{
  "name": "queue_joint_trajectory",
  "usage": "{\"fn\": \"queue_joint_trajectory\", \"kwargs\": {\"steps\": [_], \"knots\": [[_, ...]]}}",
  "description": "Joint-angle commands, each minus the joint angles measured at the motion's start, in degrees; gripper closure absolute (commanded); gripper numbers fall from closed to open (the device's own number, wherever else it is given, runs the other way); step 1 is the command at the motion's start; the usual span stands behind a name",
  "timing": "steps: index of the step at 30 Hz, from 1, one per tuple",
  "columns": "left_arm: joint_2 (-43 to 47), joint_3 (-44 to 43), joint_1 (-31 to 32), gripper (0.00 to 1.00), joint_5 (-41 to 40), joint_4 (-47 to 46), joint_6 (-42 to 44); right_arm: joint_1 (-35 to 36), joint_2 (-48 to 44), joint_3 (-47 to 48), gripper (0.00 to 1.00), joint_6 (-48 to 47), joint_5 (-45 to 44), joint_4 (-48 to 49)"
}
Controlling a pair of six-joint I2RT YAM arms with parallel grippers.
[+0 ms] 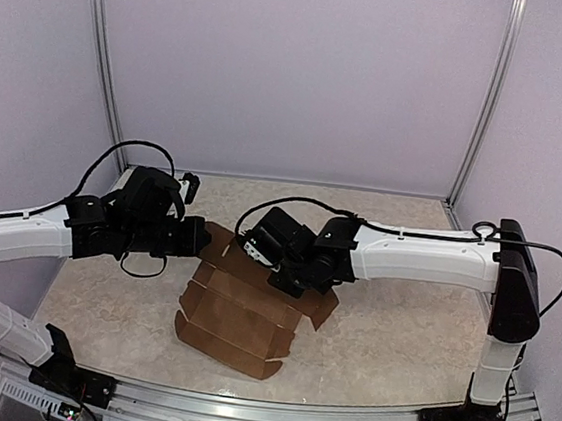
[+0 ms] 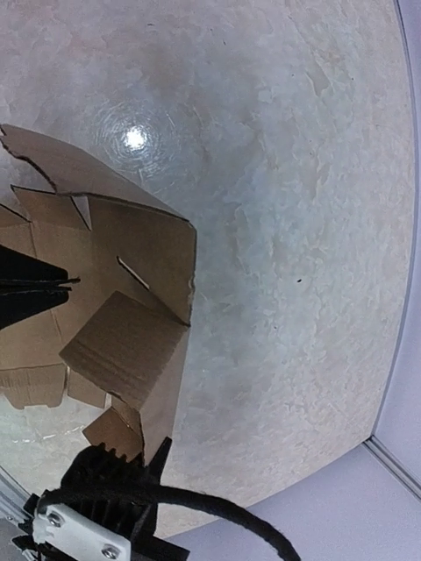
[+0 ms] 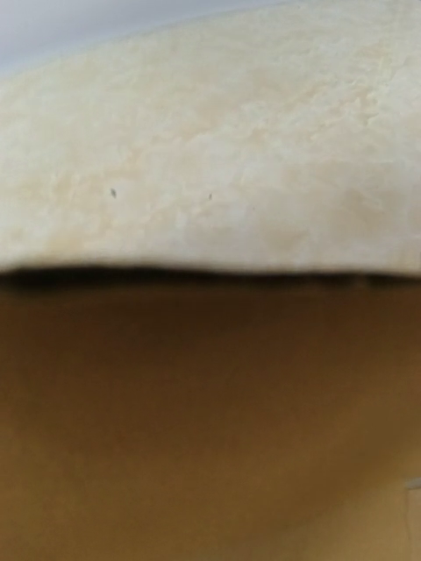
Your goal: Fold the paper box
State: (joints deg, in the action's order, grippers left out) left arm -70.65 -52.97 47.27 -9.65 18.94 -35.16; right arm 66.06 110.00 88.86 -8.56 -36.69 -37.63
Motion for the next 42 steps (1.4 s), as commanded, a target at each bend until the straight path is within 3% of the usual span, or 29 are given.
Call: {"fn": "queue_joint_trajectory", "kwargs": {"steps": [1,23,29,42], "knots": [[0.41,3.35,-0.33,1.0,-2.34,1.41,-0.07,-1.39,3.04,4.82,1.0,-1.17,6.11,-6.69],[-11.77,2.51,4.24,1.0,-16.06,7.05,2.55,-4.28,10.0,12.37,1.0,2.1,15.4,-15.35],[-13.95,3.08,4.94,1.0,-14.96,8.55,2.08,-4.63,10.67,12.48,1.0,2.47,16.34,-15.47],[-15.57,3.98,5.61,1.0,-4.75,4.9,1.44,-4.62,10.34,11.52,1.0,3.34,16.74,-14.81]]}}
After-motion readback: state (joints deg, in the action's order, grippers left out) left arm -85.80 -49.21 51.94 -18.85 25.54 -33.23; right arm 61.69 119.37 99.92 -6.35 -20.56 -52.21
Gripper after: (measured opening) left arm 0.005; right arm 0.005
